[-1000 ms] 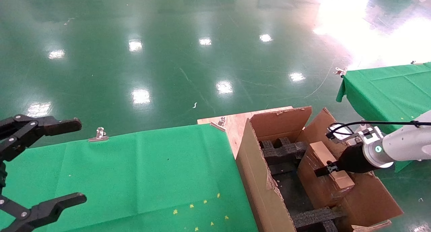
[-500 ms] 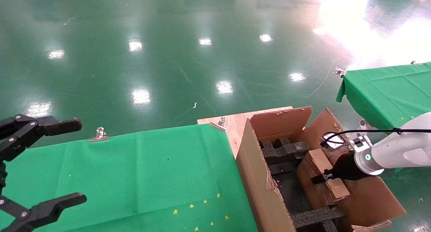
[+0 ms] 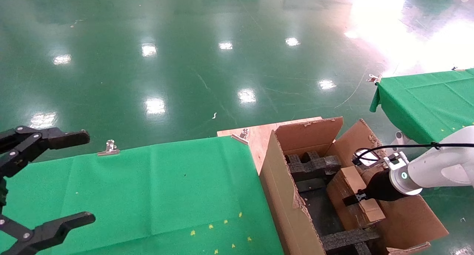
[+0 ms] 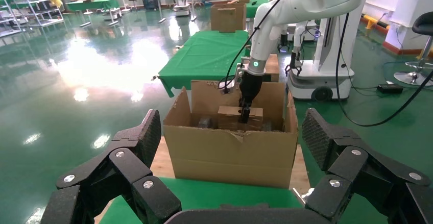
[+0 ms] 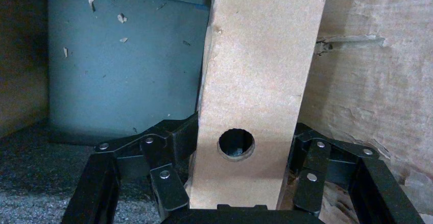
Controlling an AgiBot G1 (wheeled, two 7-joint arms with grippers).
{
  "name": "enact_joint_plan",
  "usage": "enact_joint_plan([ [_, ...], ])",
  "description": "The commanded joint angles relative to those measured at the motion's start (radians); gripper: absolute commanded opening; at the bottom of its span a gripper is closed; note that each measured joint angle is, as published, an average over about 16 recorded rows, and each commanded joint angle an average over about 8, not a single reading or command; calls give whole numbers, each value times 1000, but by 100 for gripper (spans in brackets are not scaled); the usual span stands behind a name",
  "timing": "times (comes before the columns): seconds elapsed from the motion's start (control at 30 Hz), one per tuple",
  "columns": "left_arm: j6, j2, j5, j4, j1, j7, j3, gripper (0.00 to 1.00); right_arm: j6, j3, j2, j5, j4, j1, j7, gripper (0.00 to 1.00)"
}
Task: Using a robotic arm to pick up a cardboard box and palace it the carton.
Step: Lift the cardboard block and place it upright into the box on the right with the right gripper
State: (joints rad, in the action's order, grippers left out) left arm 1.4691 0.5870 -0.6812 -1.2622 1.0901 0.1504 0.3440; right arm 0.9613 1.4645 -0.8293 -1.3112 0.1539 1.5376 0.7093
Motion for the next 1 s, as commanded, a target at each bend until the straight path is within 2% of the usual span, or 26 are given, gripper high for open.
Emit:
enact_joint_plan([
  [0.03, 0, 0, 0, 0, 0, 0, 0, 100, 0, 0, -1, 0, -1, -1, 0, 100],
  [1.0, 0, 0, 0, 0, 0, 0, 0, 100, 16, 0, 19, -6, 33, 65, 2, 100],
])
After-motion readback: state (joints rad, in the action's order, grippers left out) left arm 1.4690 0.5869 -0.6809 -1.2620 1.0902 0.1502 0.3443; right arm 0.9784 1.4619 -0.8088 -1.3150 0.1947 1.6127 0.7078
